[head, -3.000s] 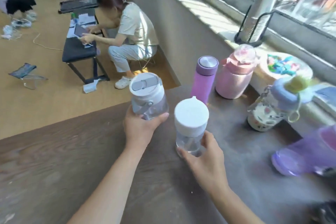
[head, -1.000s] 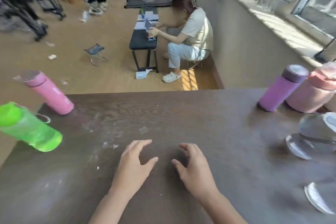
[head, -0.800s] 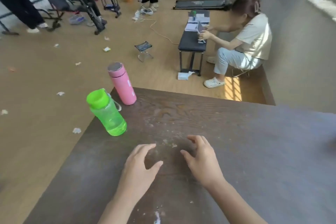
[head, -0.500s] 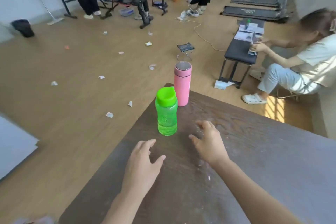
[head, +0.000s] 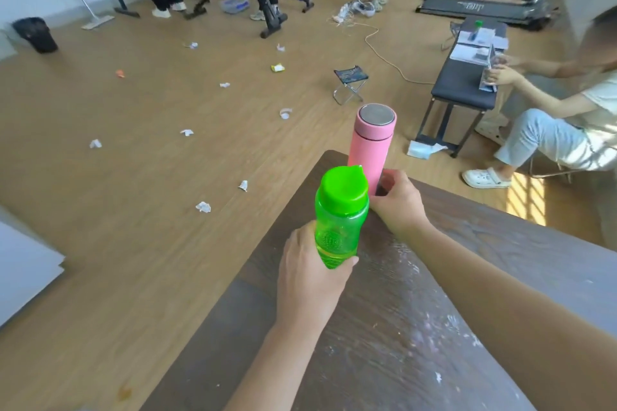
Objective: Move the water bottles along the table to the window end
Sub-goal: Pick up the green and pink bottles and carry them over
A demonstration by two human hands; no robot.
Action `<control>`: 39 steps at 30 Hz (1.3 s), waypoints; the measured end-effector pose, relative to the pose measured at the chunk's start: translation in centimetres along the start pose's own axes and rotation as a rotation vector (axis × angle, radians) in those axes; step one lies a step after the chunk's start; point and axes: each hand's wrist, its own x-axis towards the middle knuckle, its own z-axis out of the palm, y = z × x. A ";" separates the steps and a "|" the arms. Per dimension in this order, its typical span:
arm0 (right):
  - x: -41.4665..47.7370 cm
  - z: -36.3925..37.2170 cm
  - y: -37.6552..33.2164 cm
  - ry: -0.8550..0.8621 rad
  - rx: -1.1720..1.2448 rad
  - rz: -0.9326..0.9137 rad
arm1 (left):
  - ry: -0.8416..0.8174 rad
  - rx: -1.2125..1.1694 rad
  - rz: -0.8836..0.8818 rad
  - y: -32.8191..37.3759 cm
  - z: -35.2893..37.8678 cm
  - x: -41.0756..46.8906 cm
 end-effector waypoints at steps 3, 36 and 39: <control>0.7 0.9 -0.8 0.022 0.094 -0.038 | -0.006 -0.068 0.016 -0.1 -0.1 0.2; -37.2 -31.8 23.3 0.629 0.308 0.255 | -0.444 -0.243 0.386 25.9 23.4 -23.1; -40.3 -33.8 24.7 0.661 0.325 0.293 | -0.500 -0.260 0.392 29.0 26.1 -26.1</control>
